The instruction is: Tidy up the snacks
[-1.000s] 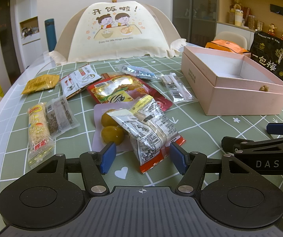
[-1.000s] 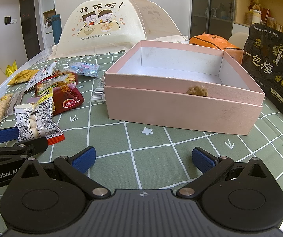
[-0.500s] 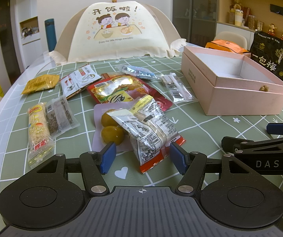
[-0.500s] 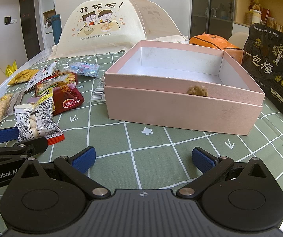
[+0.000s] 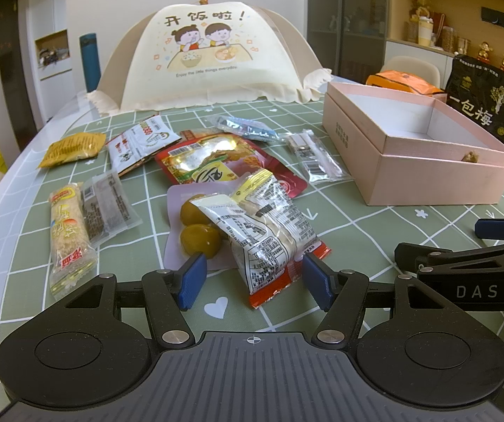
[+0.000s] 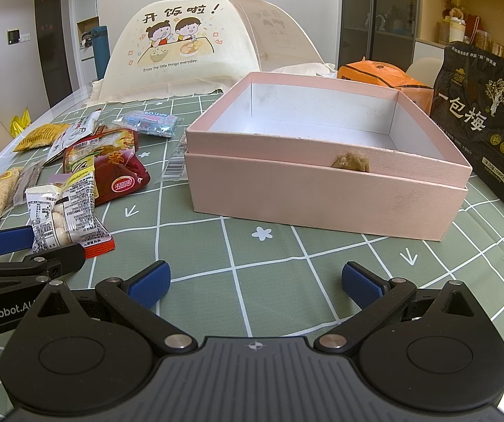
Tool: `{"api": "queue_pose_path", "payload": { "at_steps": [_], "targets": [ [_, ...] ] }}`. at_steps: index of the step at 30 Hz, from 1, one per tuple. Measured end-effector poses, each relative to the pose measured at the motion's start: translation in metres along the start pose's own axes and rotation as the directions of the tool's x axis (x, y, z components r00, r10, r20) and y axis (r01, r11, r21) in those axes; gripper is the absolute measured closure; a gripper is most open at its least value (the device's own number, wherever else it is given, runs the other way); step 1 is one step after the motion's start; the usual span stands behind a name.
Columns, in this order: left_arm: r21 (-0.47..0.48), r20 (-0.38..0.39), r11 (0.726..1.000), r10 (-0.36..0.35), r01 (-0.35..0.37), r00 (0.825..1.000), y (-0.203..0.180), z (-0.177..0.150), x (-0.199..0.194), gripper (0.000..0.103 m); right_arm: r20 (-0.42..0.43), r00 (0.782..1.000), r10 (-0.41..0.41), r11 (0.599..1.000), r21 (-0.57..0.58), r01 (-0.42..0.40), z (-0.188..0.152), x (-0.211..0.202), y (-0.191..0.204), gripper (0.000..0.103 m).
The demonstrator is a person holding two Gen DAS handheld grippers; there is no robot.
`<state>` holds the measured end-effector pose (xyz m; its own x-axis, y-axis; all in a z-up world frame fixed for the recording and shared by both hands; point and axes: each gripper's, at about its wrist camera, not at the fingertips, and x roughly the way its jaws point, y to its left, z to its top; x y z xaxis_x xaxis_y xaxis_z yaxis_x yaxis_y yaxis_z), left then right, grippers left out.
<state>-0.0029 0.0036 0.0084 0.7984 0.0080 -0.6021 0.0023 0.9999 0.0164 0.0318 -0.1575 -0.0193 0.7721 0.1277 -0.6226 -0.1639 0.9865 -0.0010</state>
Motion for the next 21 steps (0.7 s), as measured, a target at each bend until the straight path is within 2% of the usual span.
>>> {"api": "queue_pose_path", "payload": {
  "at_steps": [8, 10, 13, 17, 19, 21],
  "targets": [
    [0.021, -0.005, 1.0, -0.019, 0.019, 1.0, 0.001, -0.001, -0.004, 0.036, 0.0, 1.0, 0.0, 1.0, 0.0, 0.0, 0.0, 0.0, 0.0, 0.0],
    [0.036, -0.044, 0.997, -0.064, 0.066, 0.997, 0.0, 0.0, -0.013, 0.041, -0.007, 1.0, 0.01, 1.0, -0.006, -0.01, -0.002, -0.001, 0.001, 0.0],
    [0.018, -0.076, 0.987, -0.161, 0.163, 0.984, 0.011, 0.006, -0.036, 0.041, -0.103, 0.994, 0.031, 0.999, -0.023, -0.033, 0.003, -0.003, 0.003, 0.0],
    [0.025, -0.025, 0.977, -0.209, 0.21, 0.978, 0.053, 0.047, -0.059, 0.039, -0.173, 0.985, 0.005, 1.0, -0.012, -0.007, 0.01, -0.006, 0.01, 0.0],
    [0.007, -0.005, 0.982, -0.19, 0.19, 0.982, 0.089, 0.074, -0.051, 0.039, -0.221, 0.975, 0.001, 1.0, -0.007, -0.003, 0.015, -0.005, 0.009, 0.0],
    [-0.034, -0.014, 0.986, -0.165, 0.164, 0.986, 0.134, 0.101, -0.027, 0.043, -0.305, 0.952, 0.027, 0.999, -0.029, -0.038, 0.025, 0.0, 0.015, 0.004]
  ]
}}
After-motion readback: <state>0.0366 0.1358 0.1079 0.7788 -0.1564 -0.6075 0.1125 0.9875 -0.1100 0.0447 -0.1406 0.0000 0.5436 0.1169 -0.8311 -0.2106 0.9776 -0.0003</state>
